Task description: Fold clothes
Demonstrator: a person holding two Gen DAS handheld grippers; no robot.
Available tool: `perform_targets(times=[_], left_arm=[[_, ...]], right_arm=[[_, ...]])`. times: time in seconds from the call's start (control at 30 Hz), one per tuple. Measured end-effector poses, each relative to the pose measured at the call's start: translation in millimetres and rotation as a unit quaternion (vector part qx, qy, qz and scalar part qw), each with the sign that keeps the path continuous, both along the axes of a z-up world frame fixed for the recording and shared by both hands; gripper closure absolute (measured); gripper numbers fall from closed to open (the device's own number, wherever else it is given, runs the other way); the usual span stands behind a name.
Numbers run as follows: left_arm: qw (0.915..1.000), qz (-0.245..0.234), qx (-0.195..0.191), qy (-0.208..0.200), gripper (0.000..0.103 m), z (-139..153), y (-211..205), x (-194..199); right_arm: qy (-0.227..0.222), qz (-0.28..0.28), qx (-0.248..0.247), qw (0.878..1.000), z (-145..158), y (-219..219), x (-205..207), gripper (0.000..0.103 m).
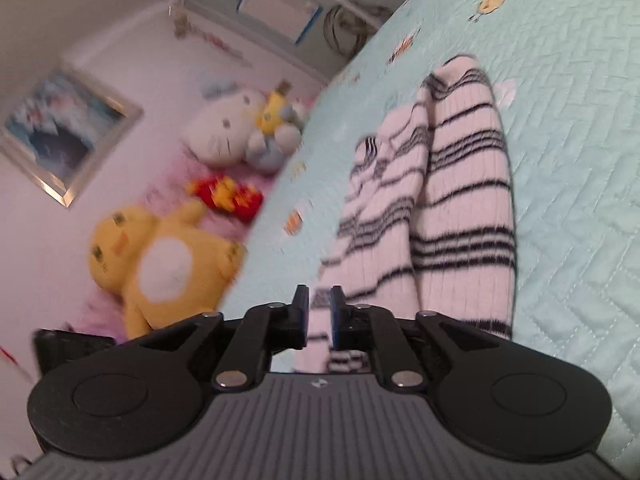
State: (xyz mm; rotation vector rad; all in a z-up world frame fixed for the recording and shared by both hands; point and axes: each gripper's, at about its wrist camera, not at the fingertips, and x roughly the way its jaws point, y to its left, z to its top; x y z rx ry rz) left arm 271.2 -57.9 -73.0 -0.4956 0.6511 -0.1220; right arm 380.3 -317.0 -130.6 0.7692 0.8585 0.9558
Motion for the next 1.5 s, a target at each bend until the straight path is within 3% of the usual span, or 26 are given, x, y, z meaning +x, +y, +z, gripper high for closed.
perform_targets(times=[0.1,0.13,0.17,0.2,0.23,0.4,0.43,0.5,0.57,0.6,0.67,0.7,0.73,0.8,0.93,1.0,1.1,1.17,1.2,1.33,1.37,1.5], left_arm=[[0.9999,-0.012,0.006,0.006,0.071,-10,4,32],[0.9994,-0.021,0.014,0.025,0.07,-22,6,44],[0.9977,-0.019,0.028,0.06,0.072,-37,10,57],[0.9967,-0.021,0.028,0.073,0.084,-48,12,61],[0.9957,-0.023,0.028,0.086,0.084,-59,14,66],[0.9969,-0.032,0.023,0.068,0.087,-41,19,51],[0.9974,-0.035,0.023,0.059,0.086,-32,18,44],[0.9971,-0.054,0.026,0.047,0.079,-23,16,29],[0.9957,-0.078,0.026,0.044,0.075,-19,14,16],[0.9946,-0.08,0.033,0.058,0.073,-26,14,16],[0.9929,-0.074,0.035,0.086,0.079,-44,15,17],[0.9924,-0.067,0.029,0.099,0.082,-55,18,19],[0.9932,-0.06,0.015,0.098,0.084,-58,21,18],[0.9933,-0.05,0.009,0.104,0.085,-56,23,19],[0.9919,-0.055,0.051,0.102,0.085,-36,10,10],[0.9931,-0.063,0.046,0.087,0.078,-26,12,4],[0.9929,-0.067,0.045,0.087,0.067,-30,17,-2],[0.9919,-0.06,0.044,0.103,0.065,-43,23,-1],[0.9913,-0.057,0.044,0.111,0.065,-49,26,0],[0.9911,-0.049,0.039,0.117,0.066,-48,31,-2],[0.991,-0.051,0.044,0.115,0.067,-44,30,-4],[0.9925,-0.049,0.06,0.095,0.064,-34,39,-15]], right_arm=[[0.032,-0.016,0.0,0.999,-22,0,19,0.091],[0.046,-0.016,-0.002,0.999,-34,2,24,0.093],[0.06,-0.016,-0.004,0.998,-46,4,29,0.103],[0.074,-0.016,-0.005,0.997,-59,7,35,0.103],[0.071,-0.018,0.006,0.997,-64,7,35,0.103],[0.036,-0.004,-0.012,0.999,-46,8,19,0.102],[0.035,0.0,-0.01,0.999,-42,5,13,0.098],[0.032,0.008,-0.004,0.999,-34,1,2,0.09],[0.029,0.016,0.001,0.999,-26,-3,-9,0.09],[0.027,0.021,0.004,0.999,-22,-6,-14,0.089],[0.034,0.019,-0.013,0.999,-24,-6,-20,0.088],[0.051,0.012,-0.03,0.998,-36,-4,-18,0.1],[0.064,0.007,-0.036,0.997,-47,-3,-16,0.103],[0.073,0.001,-0.019,0.997,-58,-5,-15,0.103],[0.047,0.005,-0.068,0.997,-34,1,-21,0.103],[0.044,0.002,-0.047,0.998,-19,-3,-30,0.093],[0.038,0.006,-0.012,0.999,-8,-15,-46,0.09],[0.051,0.001,-0.044,0.998,-22,-16,-48,0.089],[0.058,-0.002,-0.061,0.996,-30,-17,-49,0.103],[0.094,-0.017,-0.03,0.995,-48,-22,-45,0.103],[0.086,-0.016,-0.032,0.996,-41,-22,-47,0.103],[0.061,-0.018,-0.024,0.998,-19,-32,-56,0.088]])
